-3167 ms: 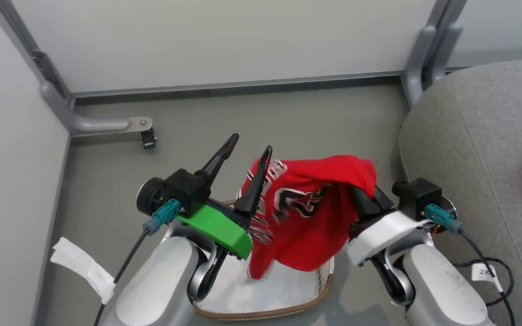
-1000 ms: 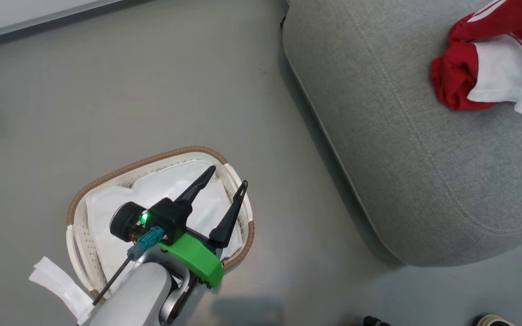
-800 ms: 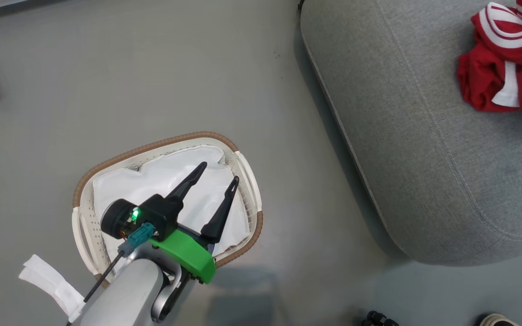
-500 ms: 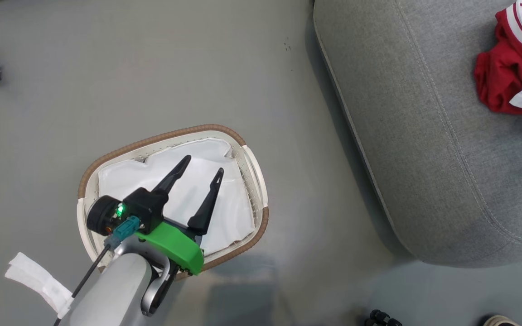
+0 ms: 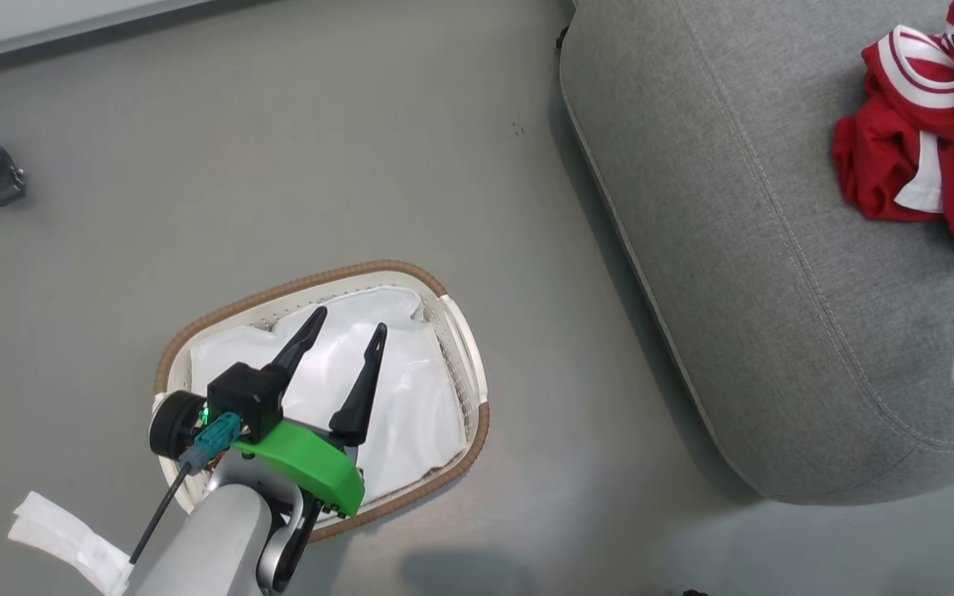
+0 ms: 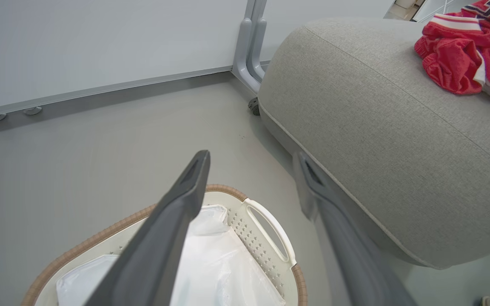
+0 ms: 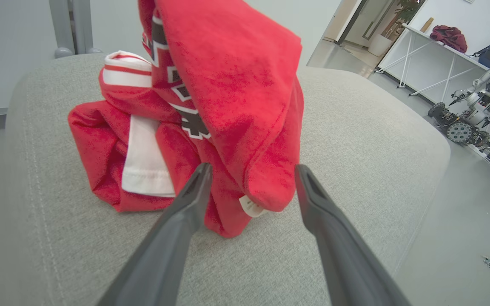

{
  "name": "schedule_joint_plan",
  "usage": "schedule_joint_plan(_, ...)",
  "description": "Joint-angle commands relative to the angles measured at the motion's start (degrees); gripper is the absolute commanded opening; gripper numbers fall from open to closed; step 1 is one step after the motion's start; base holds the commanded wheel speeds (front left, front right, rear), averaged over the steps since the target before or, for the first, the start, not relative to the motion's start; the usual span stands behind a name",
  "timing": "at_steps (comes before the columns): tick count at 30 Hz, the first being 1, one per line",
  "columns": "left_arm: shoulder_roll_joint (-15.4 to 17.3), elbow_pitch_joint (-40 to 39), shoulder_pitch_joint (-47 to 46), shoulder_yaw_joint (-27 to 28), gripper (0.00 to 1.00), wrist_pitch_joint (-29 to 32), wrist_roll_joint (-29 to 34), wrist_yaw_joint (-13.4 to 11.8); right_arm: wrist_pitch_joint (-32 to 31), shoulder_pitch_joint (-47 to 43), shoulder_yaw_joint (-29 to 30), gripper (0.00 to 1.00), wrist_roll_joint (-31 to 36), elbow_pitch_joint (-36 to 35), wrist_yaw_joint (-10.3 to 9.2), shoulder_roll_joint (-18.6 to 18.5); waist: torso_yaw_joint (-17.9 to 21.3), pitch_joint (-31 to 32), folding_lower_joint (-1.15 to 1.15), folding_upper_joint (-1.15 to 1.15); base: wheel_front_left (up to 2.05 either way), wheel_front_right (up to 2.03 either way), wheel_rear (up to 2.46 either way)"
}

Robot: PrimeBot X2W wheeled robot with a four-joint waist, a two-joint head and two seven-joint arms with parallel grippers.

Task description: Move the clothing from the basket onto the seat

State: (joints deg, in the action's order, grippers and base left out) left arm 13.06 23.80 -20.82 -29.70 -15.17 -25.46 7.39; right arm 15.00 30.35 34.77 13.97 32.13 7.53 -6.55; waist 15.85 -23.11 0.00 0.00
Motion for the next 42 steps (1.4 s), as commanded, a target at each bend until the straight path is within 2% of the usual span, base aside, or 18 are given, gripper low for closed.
schedule_joint_plan(1, -0.32, 0.1, 1.12, 1.06, 1.0, 0.04, 0.43, 0.18, 0.23, -2.92, -0.84, 1.0, -0.92, -1.23, -0.08, 0.53, -0.25, 1.74, 0.0, 0.0, 0.0, 0.0, 0.0)
schedule_joint_plan(8, -1.54, -0.17, 4.06, 5.83, 1.0, 0.04, 2.19, 0.18, 0.24, -10.72, -6.85, 1.0, -6.37, -9.4, -0.08, 2.94, -1.38, 4.47, 0.0, 0.0, 0.0, 0.0, 0.0)
schedule_joint_plan(13, -2.21, -0.99, 6.01, 10.27, 1.0, 0.04, 4.3, 0.18, 0.19, -11.89, -12.69, 1.0, -9.73, -11.23, -0.08, 3.46, -2.96, 5.66, 0.0, 0.0, 0.0, 0.0, 0.0)
schedule_joint_plan(20, -4.08, -0.66, 7.53, 18.03, 1.0, 0.04, 7.24, 0.18, 0.19, -8.2, -23.49, 1.0, -15.53, -8.97, -0.08, 3.44, -6.86, 7.32, 0.0, 0.0, 0.0, 0.0, 0.0)
schedule_joint_plan(28, -6.23, 0.0, 7.67, 27.29, 1.0, 0.04, 11.2, 0.18, 0.19, -4.03, -32.96, 1.0, -18.31, -6.44, -0.08, 3.48, -11.13, 9.04, 0.0, 0.0, 0.0, 0.0, 0.0)
schedule_joint_plan(34, -8.02, 0.97, 8.66, 31.87, 1.0, 0.04, 13.82, 0.16, 0.2, -5.27, -37.33, 1.0, -20.86, -5.22, -0.08, 3.47, -14.04, 11.38, 0.0, 0.0, 0.0, 0.0, 0.0)
schedule_joint_plan(42, -9.12, 1.05, 13.91, 33.32, 1.0, 0.04, 13.89, 0.17, 0.2, -10.67, -38.42, 1.0, -22.48, -3.71, -0.08, 3.5, -15.03, 15.9, 0.0, 0.0, 0.0, 0.0, 0.0)
